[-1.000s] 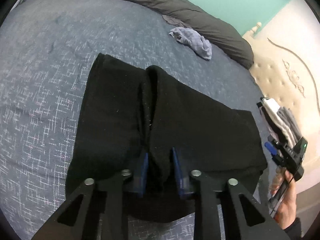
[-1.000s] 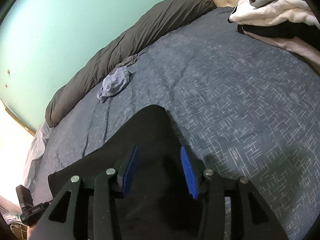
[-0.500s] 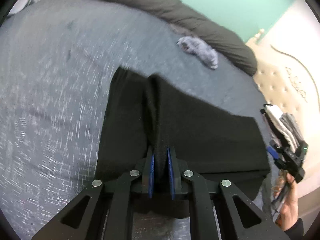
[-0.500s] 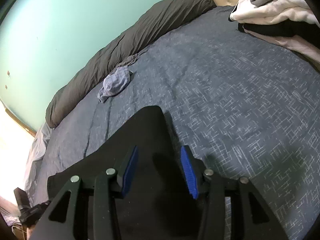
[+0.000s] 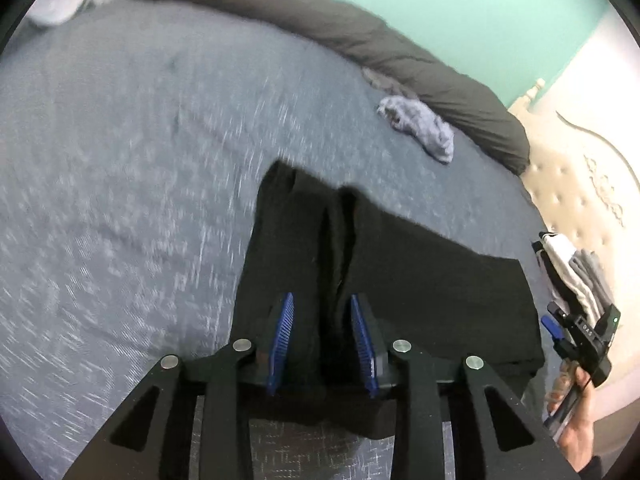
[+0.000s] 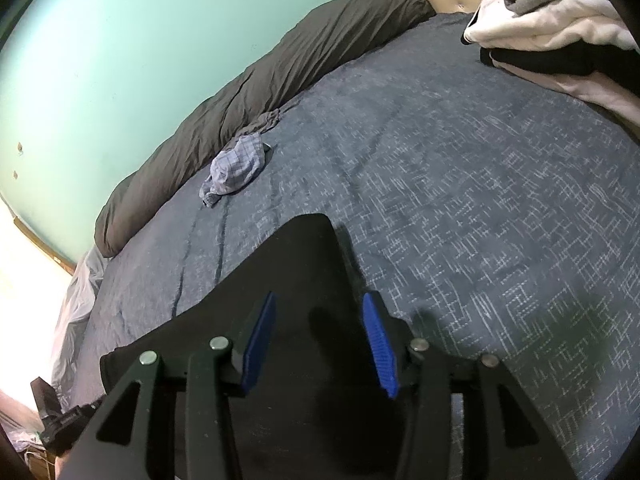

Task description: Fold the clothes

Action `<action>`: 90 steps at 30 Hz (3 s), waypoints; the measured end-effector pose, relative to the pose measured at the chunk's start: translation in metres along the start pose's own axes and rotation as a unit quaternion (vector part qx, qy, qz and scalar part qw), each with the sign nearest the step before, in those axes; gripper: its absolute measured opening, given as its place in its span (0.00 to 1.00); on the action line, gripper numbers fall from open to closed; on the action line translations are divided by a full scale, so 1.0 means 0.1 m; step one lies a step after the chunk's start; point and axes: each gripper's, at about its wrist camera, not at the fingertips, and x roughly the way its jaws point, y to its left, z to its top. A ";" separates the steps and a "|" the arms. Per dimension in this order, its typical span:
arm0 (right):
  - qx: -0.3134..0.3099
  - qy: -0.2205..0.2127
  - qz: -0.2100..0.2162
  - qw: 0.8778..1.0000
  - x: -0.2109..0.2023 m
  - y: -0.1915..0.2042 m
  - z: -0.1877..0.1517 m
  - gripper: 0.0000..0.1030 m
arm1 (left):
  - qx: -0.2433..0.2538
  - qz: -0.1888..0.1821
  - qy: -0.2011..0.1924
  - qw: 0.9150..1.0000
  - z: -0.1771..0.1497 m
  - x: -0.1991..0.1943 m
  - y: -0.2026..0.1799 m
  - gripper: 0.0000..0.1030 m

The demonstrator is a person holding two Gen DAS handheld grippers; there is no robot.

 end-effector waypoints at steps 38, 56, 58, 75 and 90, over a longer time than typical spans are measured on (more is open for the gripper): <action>0.021 0.006 0.010 1.000 0.08 0.00 -0.06 0.50 | -0.022 -0.011 0.018 1.000 0.00 -0.07 0.16 0.38; 0.013 0.000 0.056 0.998 -0.09 0.09 -0.06 0.50 | -0.085 -0.013 0.050 0.995 -0.48 -0.20 0.34 0.59; -0.004 0.013 0.089 0.996 -0.11 0.26 -0.11 0.50 | -0.088 -0.010 0.046 0.995 -0.50 -0.23 0.34 0.59; -0.186 0.207 0.068 0.958 0.61 1.42 -1.20 0.22 | -0.081 -0.024 0.034 0.996 -0.56 -0.35 0.40 0.59; -0.213 0.203 0.034 0.955 0.68 1.62 -1.27 0.12 | -0.078 -0.041 0.032 0.996 -0.59 -0.40 0.43 0.60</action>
